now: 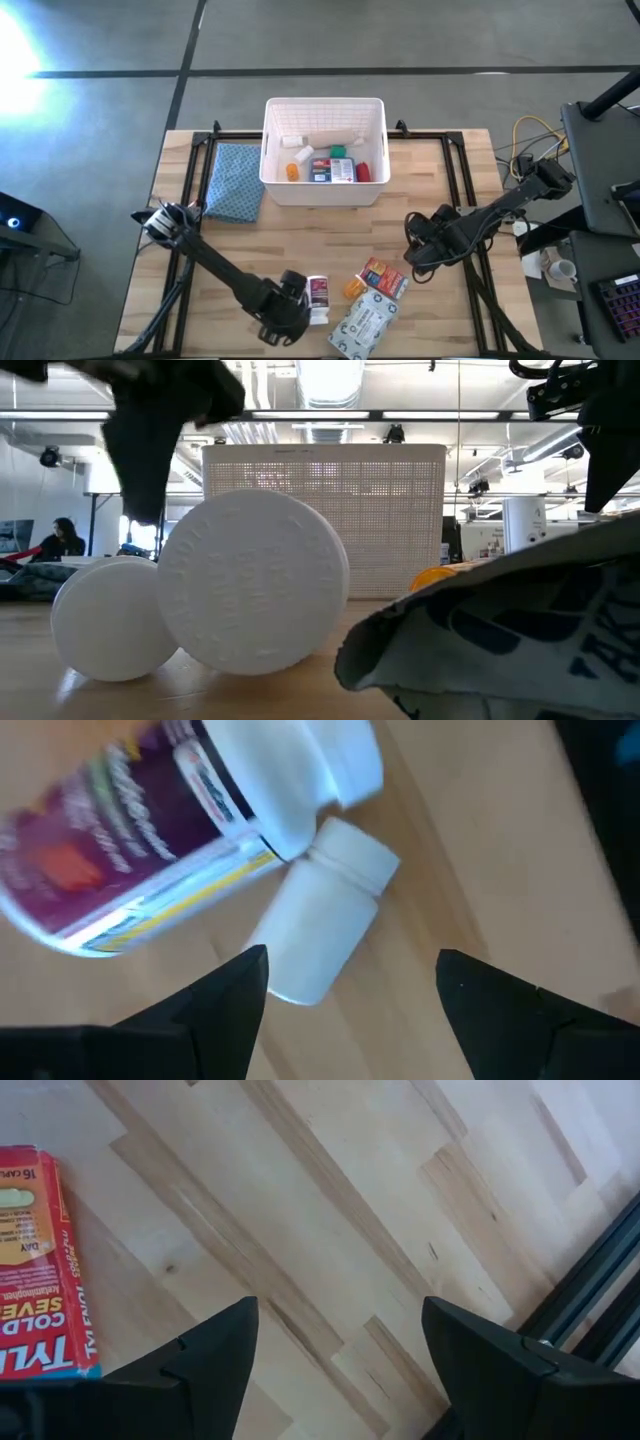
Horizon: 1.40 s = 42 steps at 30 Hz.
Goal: Pick & place medical supplies in basket/bin
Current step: Put the white pill bottle into the white bin
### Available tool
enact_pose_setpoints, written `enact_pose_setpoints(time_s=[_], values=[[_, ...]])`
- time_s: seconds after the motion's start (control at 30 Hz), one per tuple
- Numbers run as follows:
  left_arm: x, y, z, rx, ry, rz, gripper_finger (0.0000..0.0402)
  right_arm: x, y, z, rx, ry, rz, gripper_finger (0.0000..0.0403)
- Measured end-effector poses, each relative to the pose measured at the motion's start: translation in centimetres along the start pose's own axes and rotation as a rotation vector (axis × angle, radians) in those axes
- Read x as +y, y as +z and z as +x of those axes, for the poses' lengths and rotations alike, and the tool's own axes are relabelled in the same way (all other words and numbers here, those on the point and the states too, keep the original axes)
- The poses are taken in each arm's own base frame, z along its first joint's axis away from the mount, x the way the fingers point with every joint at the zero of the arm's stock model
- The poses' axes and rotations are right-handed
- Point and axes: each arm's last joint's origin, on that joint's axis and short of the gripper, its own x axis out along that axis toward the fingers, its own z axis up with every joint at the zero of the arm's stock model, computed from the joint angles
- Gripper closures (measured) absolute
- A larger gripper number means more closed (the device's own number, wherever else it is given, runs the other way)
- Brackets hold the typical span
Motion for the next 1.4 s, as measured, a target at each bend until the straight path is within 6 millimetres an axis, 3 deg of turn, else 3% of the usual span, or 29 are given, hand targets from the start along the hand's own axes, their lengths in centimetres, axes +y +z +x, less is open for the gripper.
enact_pose_setpoints(time_s=[0.43,0.77,1.03,1.2,1.3,1.4], values=[[0.3,-0.4,2.1,-0.021,0.007,0.133,0.0135,0.0,0.0,0.0,0.0,0.001,0.03,0.0133],[1.0,-0.8,3.3,-0.048,0.005,0.02,0.0149,0.0,0.0,0.1,0.0,0.001,0.045,0.0133],[2.5,-0.7,3.6,-0.043,0.007,-0.291,0.0223,-0.1,-0.2,0.4,-0.005,-0.011,0.044,0.0133],[4.3,-2.0,3.0,0.163,-0.034,-0.703,0.0234,-0.1,-0.2,0.6,-0.026,-0.018,0.045,0.0133],[4.8,-2.8,1.9,0.247,0.031,-0.848,0.0236,-0.1,-0.2,0.7,-0.036,-0.022,0.043,0.0133],[4.7,-2.0,-1.3,0.12,0.065,-0.917,0.0236,0.0,-0.2,0.9,-0.055,-0.021,0.043,0.0133]])
